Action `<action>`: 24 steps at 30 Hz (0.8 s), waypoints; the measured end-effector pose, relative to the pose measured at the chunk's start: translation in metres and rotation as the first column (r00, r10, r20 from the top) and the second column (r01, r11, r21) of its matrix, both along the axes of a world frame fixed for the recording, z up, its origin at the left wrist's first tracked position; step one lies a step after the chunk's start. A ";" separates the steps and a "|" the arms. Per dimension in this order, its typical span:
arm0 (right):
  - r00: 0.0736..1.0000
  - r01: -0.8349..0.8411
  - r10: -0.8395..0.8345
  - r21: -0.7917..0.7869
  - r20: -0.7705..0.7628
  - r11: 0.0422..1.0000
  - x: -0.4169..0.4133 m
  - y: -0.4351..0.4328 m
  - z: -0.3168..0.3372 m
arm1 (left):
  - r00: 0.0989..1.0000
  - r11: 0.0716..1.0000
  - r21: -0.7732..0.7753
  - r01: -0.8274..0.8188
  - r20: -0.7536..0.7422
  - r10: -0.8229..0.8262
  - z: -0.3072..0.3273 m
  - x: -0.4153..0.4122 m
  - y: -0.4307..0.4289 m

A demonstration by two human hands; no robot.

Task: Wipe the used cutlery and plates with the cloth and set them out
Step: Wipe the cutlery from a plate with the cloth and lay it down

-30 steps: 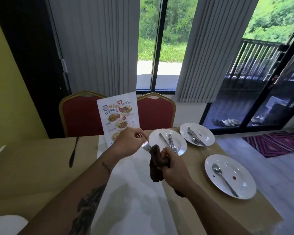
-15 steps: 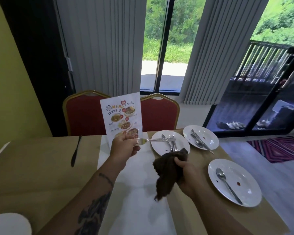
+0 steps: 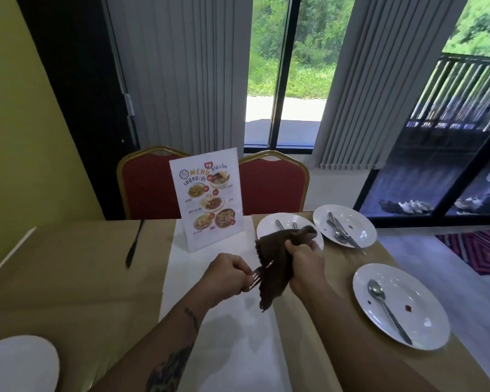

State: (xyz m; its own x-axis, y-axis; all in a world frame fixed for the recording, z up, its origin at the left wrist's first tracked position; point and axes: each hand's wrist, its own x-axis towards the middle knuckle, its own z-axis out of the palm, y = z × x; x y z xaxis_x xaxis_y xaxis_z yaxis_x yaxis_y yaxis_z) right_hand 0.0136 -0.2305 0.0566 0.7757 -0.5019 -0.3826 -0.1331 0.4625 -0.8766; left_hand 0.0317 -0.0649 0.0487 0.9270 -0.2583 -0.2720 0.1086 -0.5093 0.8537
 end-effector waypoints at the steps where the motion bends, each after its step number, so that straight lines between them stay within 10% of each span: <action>1: 1.000 -0.002 0.002 -0.014 0.004 1.000 0.002 -0.003 0.002 | 1.000 1.000 0.007 0.002 -0.007 -0.002 0.000 0.000 0.000; 15: 0.952 -0.303 0.307 -0.131 0.008 0.944 0.040 -0.041 0.019 | 0.911 0.925 -0.119 -0.362 -0.256 0.324 -0.022 -0.019 0.003; 24: 0.830 -0.557 0.558 -0.091 -0.018 0.825 0.049 -0.018 0.016 | 0.520 0.379 -0.360 -0.852 -0.509 0.686 -0.057 -0.038 0.042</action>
